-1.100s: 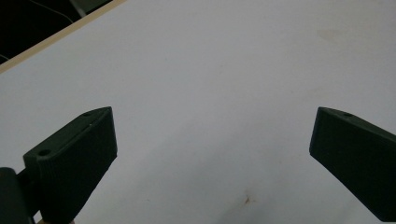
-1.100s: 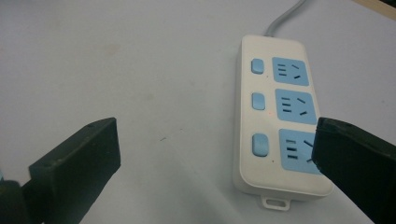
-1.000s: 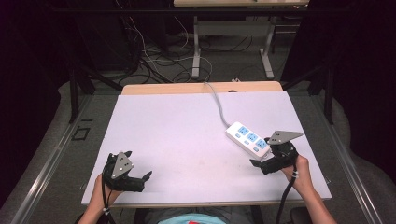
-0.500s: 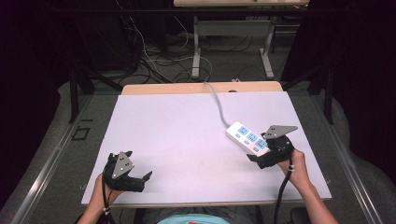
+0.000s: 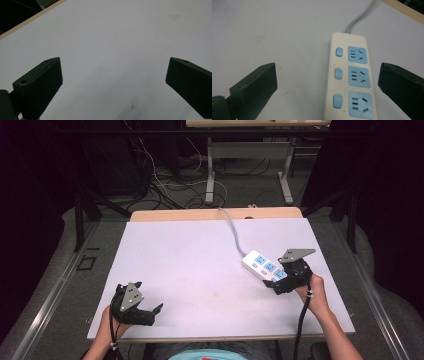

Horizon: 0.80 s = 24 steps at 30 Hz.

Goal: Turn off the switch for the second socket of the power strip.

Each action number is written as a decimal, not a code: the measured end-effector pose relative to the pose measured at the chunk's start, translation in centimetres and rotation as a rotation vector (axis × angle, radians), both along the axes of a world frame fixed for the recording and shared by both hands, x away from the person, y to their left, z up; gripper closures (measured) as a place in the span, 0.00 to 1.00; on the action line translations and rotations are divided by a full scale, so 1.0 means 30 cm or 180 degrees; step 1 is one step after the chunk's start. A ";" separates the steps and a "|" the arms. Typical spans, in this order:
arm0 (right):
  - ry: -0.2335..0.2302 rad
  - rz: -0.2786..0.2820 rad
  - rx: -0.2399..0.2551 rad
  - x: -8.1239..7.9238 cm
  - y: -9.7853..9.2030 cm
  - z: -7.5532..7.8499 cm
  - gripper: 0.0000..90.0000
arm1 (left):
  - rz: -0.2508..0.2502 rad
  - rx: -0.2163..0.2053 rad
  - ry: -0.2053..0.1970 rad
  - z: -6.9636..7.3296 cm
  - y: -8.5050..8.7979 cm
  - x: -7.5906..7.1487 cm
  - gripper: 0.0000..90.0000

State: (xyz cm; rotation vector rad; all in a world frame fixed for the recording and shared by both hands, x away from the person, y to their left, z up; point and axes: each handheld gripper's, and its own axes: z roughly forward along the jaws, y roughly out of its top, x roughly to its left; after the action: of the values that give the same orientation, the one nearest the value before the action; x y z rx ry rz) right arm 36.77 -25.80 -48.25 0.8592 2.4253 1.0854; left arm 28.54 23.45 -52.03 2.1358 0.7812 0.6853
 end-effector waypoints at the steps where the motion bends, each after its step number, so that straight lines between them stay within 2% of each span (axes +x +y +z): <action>1: 0.0004 -0.0010 -0.0002 0.004 0.000 0.002 0.02 | -0.0005 0.0013 -0.0004 0.000 0.001 0.001 0.01; 4: 0.0051 -0.0010 -0.0001 0.017 0.002 0.005 0.02 | 0.0006 -0.0031 0.0024 -0.002 0.000 -0.001 0.01; 12: 0.0117 -0.0007 -0.0028 0.049 0.013 0.003 0.02 | -0.0009 0.0009 0.0005 0.001 0.003 0.001 0.01; 19: 0.0203 -0.0025 -0.0045 0.081 0.021 0.000 0.02 | -0.0007 -0.0025 -0.0002 0.000 0.002 -0.003 0.01; 24: 0.0215 -0.0043 -0.0023 0.098 0.023 -0.002 0.02 | -0.0001 0.0010 0.0007 0.000 0.005 0.001 0.01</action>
State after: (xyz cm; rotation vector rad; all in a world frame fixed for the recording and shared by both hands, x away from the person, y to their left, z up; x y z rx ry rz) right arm 39.71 -25.10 -48.29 0.9226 2.4729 1.0586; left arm 28.55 23.59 -52.02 2.1397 0.7814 0.6847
